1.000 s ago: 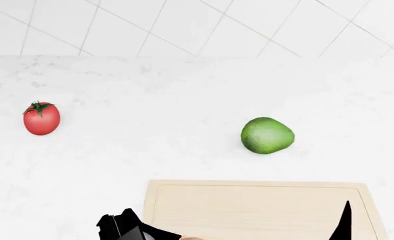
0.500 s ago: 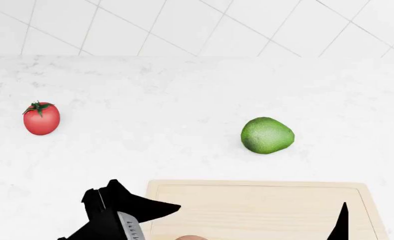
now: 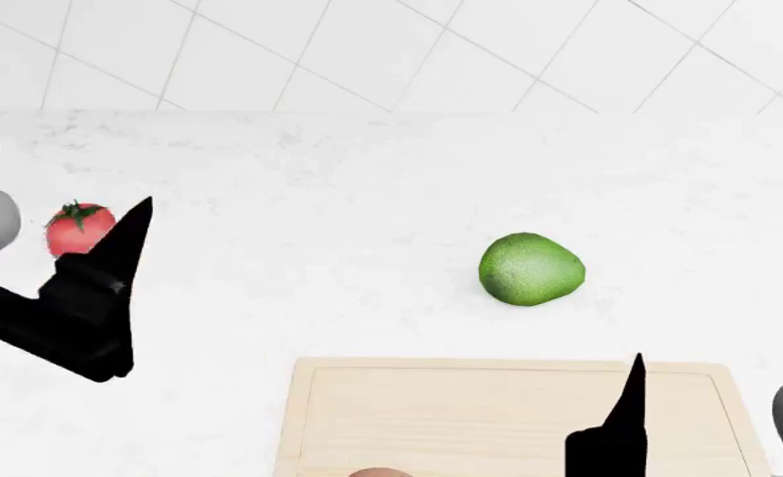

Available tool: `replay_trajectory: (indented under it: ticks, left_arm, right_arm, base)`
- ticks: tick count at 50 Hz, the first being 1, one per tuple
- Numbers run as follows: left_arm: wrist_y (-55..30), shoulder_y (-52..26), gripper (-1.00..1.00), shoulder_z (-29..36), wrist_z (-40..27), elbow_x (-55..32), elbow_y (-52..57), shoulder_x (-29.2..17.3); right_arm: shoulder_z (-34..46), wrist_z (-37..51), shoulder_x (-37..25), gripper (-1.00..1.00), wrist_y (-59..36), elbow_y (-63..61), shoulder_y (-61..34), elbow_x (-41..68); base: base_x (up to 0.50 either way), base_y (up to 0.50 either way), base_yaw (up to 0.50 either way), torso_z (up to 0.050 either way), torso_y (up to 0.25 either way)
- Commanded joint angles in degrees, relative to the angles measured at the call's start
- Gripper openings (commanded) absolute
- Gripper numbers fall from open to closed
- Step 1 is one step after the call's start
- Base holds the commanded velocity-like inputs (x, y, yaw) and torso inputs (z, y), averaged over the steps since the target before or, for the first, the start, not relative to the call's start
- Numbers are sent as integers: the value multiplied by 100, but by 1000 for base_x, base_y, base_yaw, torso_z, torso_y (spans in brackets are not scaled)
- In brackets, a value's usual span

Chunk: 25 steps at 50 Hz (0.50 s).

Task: Place the avocado, onion, tomato and bell pepper on the cutting board.

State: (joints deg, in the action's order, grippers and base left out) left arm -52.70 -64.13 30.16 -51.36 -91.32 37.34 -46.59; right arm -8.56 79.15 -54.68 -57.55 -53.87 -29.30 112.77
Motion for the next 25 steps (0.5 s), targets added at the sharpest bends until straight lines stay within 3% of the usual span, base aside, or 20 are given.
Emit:
replay_trajectory:
  ticks: [1, 10, 19, 25]
  left_arm:
    - [432, 404, 100, -477, -866, 172, -377, -641]
    - [542, 633, 100, -456, -876, 354, -428, -631]
    - [527, 628, 100, -38, -141, 1088, -1389, -172]
    - [605, 346, 100, 480, 771, 1970, -2809, 404]
  right_arm:
    - [773, -220, 394, 100, -299, 432, -924, -461]
    - [1761, -725, 1020, 100, -892, 1588, -2883, -989]
    - [1841, -1364, 1237, 100, -948, 1875, -2944, -1750]
    - [1815, -1459, 1255, 100, -852, 1772, -2715, -1866]
  base:
    - [0, 0, 0, 0, 0]
    - [0, 0, 0, 0, 0]
    - [0, 0, 0, 0, 0]
    - [0, 0, 0, 0, 0]
